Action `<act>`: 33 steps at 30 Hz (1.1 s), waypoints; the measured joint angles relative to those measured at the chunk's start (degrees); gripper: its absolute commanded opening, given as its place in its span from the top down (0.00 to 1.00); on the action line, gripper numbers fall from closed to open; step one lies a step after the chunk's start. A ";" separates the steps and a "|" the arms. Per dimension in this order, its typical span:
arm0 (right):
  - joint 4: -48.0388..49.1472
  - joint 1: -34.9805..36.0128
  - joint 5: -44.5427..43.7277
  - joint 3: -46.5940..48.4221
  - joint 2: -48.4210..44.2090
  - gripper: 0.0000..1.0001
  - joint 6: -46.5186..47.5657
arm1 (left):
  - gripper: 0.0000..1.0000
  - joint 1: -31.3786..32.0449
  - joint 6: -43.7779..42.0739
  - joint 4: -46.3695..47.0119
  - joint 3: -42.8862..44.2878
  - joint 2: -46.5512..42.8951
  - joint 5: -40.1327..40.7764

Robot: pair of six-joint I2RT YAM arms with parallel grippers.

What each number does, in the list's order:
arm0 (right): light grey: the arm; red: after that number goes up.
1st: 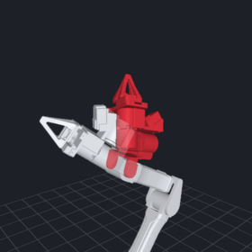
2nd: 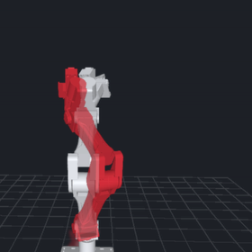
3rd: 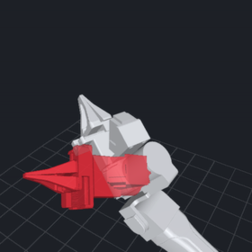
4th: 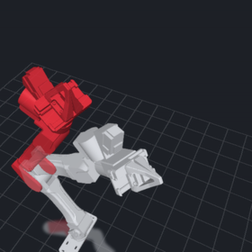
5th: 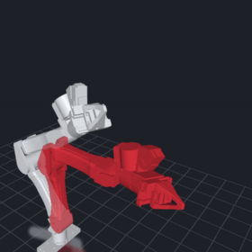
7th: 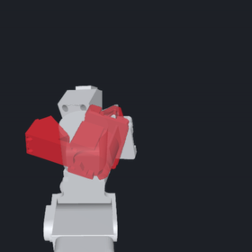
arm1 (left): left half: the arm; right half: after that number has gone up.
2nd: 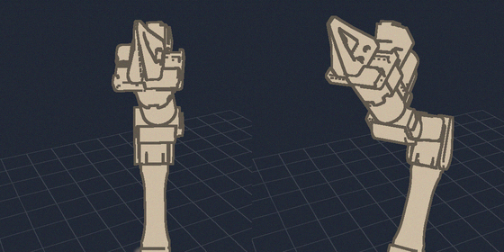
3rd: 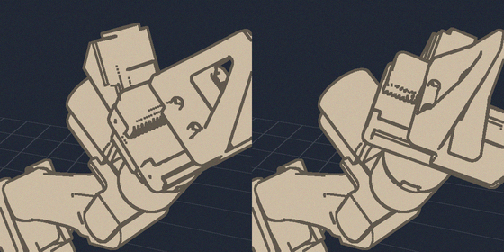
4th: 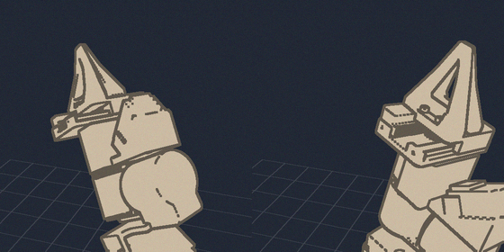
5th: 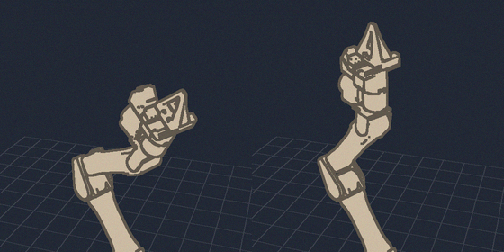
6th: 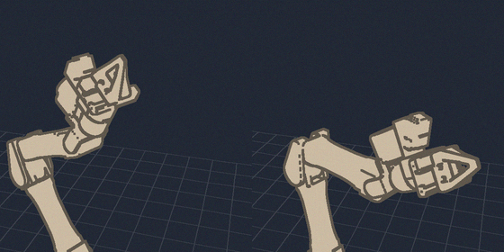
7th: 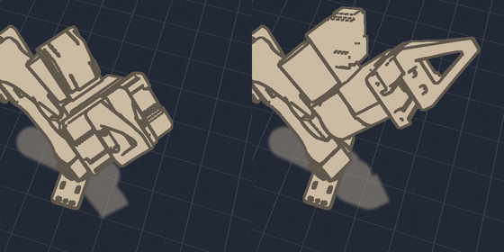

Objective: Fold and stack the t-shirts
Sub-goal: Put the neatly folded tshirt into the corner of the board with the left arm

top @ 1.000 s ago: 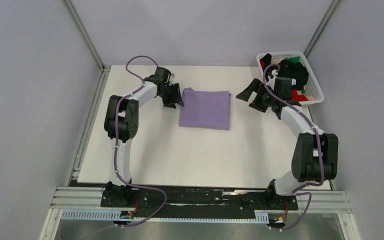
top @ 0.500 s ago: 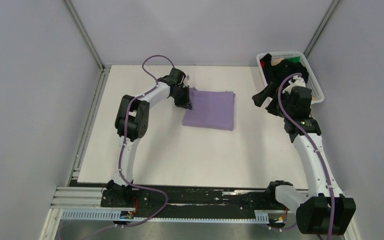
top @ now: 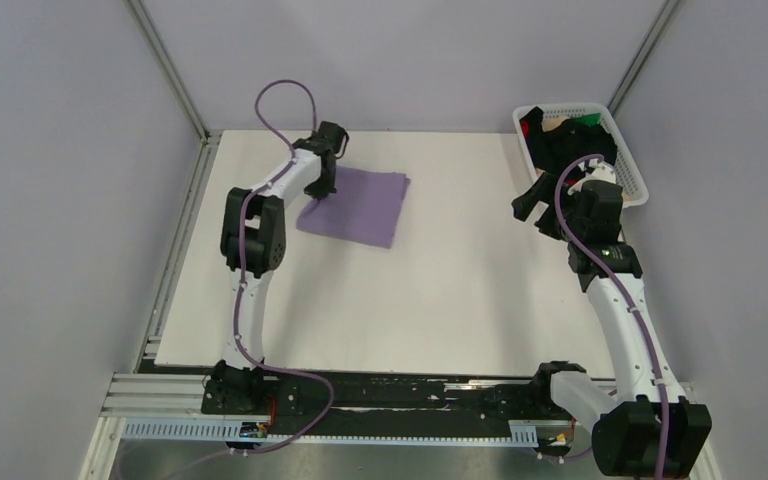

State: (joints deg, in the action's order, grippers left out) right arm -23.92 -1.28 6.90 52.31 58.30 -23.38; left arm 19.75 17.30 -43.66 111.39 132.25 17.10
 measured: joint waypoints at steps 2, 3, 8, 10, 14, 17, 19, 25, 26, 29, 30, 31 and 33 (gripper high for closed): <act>0.00 0.00 -0.92 0.00 -0.35 0.00 0.15 | 1.00 -4.13 -2.47 -0.70 0.94 0.00 4.66; 0.02 0.00 -1.40 0.00 -0.50 0.00 0.20 | 1.00 -6.14 -3.63 -0.66 1.42 0.00 6.34; -0.02 0.00 -3.17 0.00 -0.63 0.00 0.76 | 1.00 -15.19 -11.39 1.51 4.83 0.72 12.13; 0.00 0.00 -3.72 0.00 -0.63 0.00 0.96 | 1.00 -17.46 -14.34 2.25 8.20 2.47 14.01; 0.00 0.00 -5.11 0.00 -0.66 0.00 1.20 | 1.00 -20.11 -18.95 3.48 17.20 8.24 15.78; 0.00 0.00 -6.69 0.00 -0.66 0.00 1.36 | 1.00 -21.79 -20.02 3.61 22.08 11.89 15.47; 0.00 0.00 -7.52 0.00 -0.66 0.00 1.46 | 1.00 -22.80 -20.00 3.67 23.47 13.18 14.86; 0.00 0.00 -9.27 0.00 -0.66 0.00 1.68 | 1.00 -27.36 -15.10 3.56 23.63 13.62 12.15; 0.00 0.00 -9.44 0.00 -0.66 0.00 1.73 | 1.00 -28.26 -13.86 3.50 23.67 13.62 11.76; 0.00 0.00 -9.70 0.00 -0.66 0.00 1.90 | 0.45 -30.01 -11.10 3.10 23.67 13.62 10.62; 0.00 0.00 -9.81 0.00 -0.66 0.00 1.95 | 0.23 -30.42 -10.49 3.08 23.65 13.62 10.23; 0.00 0.00 -9.90 0.00 -0.66 0.00 2.03 | 0.06 -30.75 -10.29 3.04 23.65 13.60 9.97; 0.00 0.00 -9.94 0.00 -0.66 0.00 2.08 | 0.01 -31.30 -9.29 3.19 23.65 13.60 9.55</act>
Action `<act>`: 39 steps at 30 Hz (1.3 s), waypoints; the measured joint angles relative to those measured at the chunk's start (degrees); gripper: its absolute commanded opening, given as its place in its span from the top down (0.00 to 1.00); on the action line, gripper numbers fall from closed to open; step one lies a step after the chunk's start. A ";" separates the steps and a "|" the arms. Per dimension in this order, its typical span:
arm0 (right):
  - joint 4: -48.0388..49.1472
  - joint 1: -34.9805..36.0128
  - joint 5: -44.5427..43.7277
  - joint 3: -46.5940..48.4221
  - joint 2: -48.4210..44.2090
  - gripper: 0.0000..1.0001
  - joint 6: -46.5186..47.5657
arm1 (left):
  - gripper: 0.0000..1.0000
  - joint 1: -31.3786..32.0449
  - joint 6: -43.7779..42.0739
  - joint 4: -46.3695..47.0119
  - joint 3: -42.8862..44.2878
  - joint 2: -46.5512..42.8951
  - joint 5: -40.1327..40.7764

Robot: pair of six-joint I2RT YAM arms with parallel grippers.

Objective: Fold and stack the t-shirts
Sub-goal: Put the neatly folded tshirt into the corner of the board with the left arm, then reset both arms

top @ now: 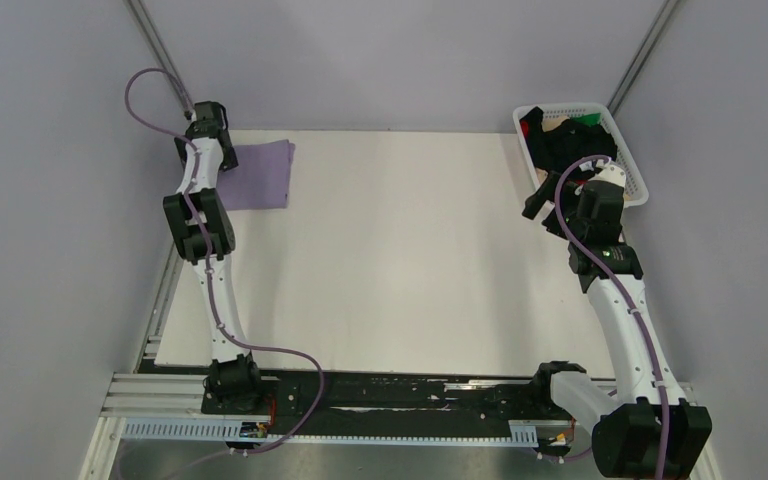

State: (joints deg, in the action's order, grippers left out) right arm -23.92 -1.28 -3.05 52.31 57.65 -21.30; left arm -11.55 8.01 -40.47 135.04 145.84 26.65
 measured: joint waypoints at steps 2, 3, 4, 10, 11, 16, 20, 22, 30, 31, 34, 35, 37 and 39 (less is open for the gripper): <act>0.02 0.00 -0.09 0.00 0.00 0.00 0.00 | 0.00 -0.13 1.05 0.04 0.00 -0.09 -0.96; 0.00 0.00 -0.15 0.00 0.00 0.00 0.00 | 0.00 -0.04 1.27 -0.02 0.00 -0.20 -1.62; 0.02 0.00 -0.24 0.00 0.00 0.00 -0.02 | 0.00 0.07 1.42 0.00 0.00 -0.37 -2.23; 0.92 0.00 -0.52 0.00 0.57 0.00 -1.03 | 0.00 0.68 4.52 0.20 -3.21 -7.10 -8.90; 1.05 -0.02 -0.52 -0.04 0.96 0.00 -1.51 | 0.00 0.94 5.40 0.72 -5.14 -9.86 -10.25; 2.19 -0.55 0.11 -2.29 1.75 0.00 -3.78 | 0.00 2.47 8.52 5.31 -20.02 -26.32 -15.30; 3.76 -0.98 0.87 -6.67 1.77 0.00 -4.35 | 0.00 6.69 10.16 15.69 -41.22 -43.23 -21.59; 5.18 -1.07 1.36 -9.73 1.60 0.00 -4.76 | 0.00 9.64 11.47 21.00 -54.25 -51.52 -24.59; 14.10 -1.07 4.15 -25.73 -1.40 0.00 -7.63 | 0.00 17.97 15.50 32.98 -89.15 -68.50 -31.91; 15.43 -1.07 4.20 -27.43 -1.79 0.00 -7.78 | 0.00 18.53 15.32 32.96 -90.62 -69.99 -31.89; 18.32 -1.07 3.91 -29.88 -2.78 0.00 -7.80 | 0.00 20.11 14.14 33.33 -93.59 -75.76 -30.53; 19.30 -1.05 3.32 -30.18 -3.17 0.00 -7.74 | 0.00 20.55 13.68 33.77 -94.55 -78.09 -29.94; 21.40 -1.07 1.84 -30.29 -3.72 0.00 -7.69 | 0.00 21.05 13.05 34.91 -96.08 -81.66 -28.85; 23.04 -1.07 0.85 -30.29 -4.07 0.00 -7.50 | 0.00 21.16 12.41 35.91 -97.42 -84.19 -27.78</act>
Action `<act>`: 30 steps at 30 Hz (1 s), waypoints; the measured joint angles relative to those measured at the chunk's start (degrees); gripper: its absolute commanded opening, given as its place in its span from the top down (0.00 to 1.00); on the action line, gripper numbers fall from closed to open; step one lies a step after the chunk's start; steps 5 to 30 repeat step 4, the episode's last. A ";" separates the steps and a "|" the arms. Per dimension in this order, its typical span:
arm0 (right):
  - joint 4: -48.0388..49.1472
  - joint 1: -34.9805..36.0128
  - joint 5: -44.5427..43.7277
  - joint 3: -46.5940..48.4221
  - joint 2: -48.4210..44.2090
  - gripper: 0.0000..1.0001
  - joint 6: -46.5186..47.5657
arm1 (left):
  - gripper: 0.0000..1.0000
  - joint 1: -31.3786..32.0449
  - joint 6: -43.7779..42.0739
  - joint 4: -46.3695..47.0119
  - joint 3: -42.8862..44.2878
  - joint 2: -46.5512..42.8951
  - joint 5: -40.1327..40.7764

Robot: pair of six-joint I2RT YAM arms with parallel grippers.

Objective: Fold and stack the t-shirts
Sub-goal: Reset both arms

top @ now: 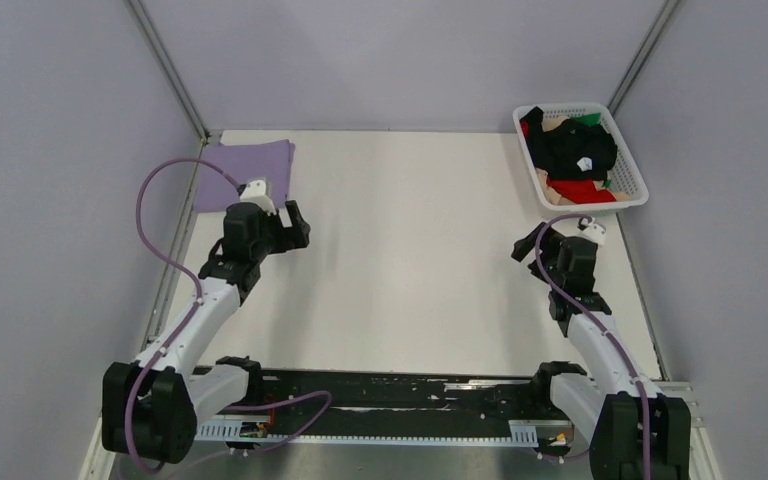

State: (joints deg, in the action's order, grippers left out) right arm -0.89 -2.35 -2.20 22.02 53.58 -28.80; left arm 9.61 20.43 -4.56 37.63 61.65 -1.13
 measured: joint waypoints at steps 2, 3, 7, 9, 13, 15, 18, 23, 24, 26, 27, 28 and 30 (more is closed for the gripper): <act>1.46 0.02 -0.94 0.00 -0.11 0.00 0.24 | 0.00 0.00 -0.46 0.31 -0.63 -1.33 1.11; 2.01 0.02 -1.33 0.00 -0.13 0.00 0.44 | 0.00 0.00 -0.70 0.44 -0.63 -1.53 1.68; 2.49 0.02 -1.70 -0.02 -0.24 0.00 0.63 | 0.00 0.00 -0.90 0.63 -0.63 -1.55 2.05; 2.49 0.02 -1.70 -0.02 -0.24 0.00 0.63 | 0.00 0.00 -0.90 0.63 -0.63 -1.55 2.05; 2.49 0.02 -1.70 -0.02 -0.24 0.00 0.63 | 0.00 0.00 -0.90 0.63 -0.63 -1.55 2.05; 2.49 0.02 -1.70 -0.02 -0.24 0.00 0.63 | 0.00 0.00 -0.90 0.63 -0.63 -1.55 2.05; 2.49 0.02 -1.70 -0.02 -0.24 0.00 0.63 | 0.00 0.00 -0.90 0.63 -0.63 -1.55 2.05; 2.49 0.02 -1.70 -0.02 -0.24 0.00 0.63 | 0.00 0.00 -0.90 0.63 -0.63 -1.55 2.05; 2.49 0.02 -1.70 -0.02 -0.24 0.00 0.63 | 0.00 0.00 -0.90 0.63 -0.63 -1.55 2.05; 2.49 0.02 -1.70 -0.02 -0.24 0.00 0.63 | 0.00 0.00 -0.90 0.63 -0.63 -1.55 2.05; 2.49 0.02 -1.70 -0.02 -0.24 0.00 0.63 | 0.00 0.00 -0.90 0.63 -0.63 -1.55 2.05; 2.49 0.02 -1.70 -0.02 -0.24 0.00 0.63 | 0.00 0.00 -0.90 0.63 -0.63 -1.55 2.05; 2.49 0.02 -1.70 -0.02 -0.24 0.00 0.63 | 0.00 0.00 -0.90 0.63 -0.63 -1.55 2.05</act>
